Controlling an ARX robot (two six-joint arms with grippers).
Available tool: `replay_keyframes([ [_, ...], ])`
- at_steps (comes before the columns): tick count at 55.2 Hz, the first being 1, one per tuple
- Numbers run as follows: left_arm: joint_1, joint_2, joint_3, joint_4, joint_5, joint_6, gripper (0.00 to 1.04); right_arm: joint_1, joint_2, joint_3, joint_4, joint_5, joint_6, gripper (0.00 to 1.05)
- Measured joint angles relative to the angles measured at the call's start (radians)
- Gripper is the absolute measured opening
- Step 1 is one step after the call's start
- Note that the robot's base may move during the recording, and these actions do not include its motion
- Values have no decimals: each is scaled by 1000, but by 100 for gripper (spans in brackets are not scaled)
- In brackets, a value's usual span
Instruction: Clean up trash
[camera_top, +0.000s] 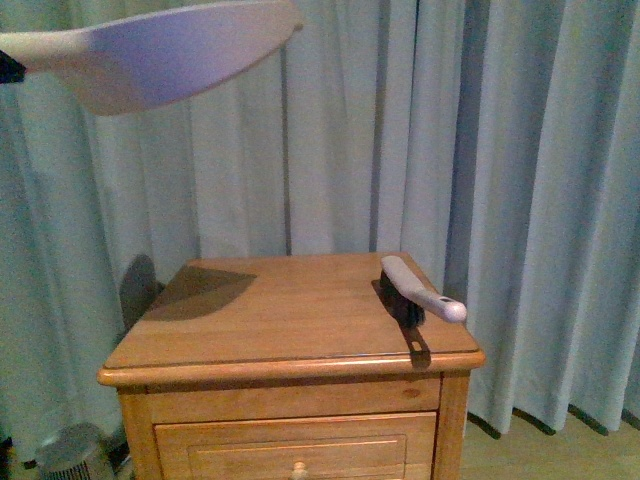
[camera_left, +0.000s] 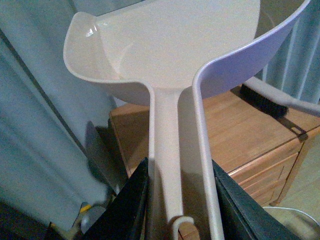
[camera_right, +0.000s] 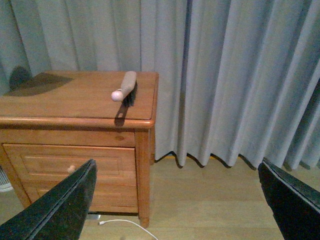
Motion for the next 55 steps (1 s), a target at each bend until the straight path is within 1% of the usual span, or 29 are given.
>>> replay_keyframes([
  [10,31,-180,-124,-16,72,-20,29,0,0,0,0,0,0,97],
  [14,32,-247,-169,-35,93,-27,29,0,0,0,0,0,0,97],
  [21,47,-390,-257,-83,156,-28,29,0,0,0,0,0,0,97],
  [32,164,-492,-364,-105,202,-32,29,0,0,0,0,0,0,97],
  [46,307,-592,-458,-165,306,-31,29,0,0,0,0,0,0,97],
  [55,358,-628,-476,-209,352,-25,29,0,0,0,0,0,0,97],
])
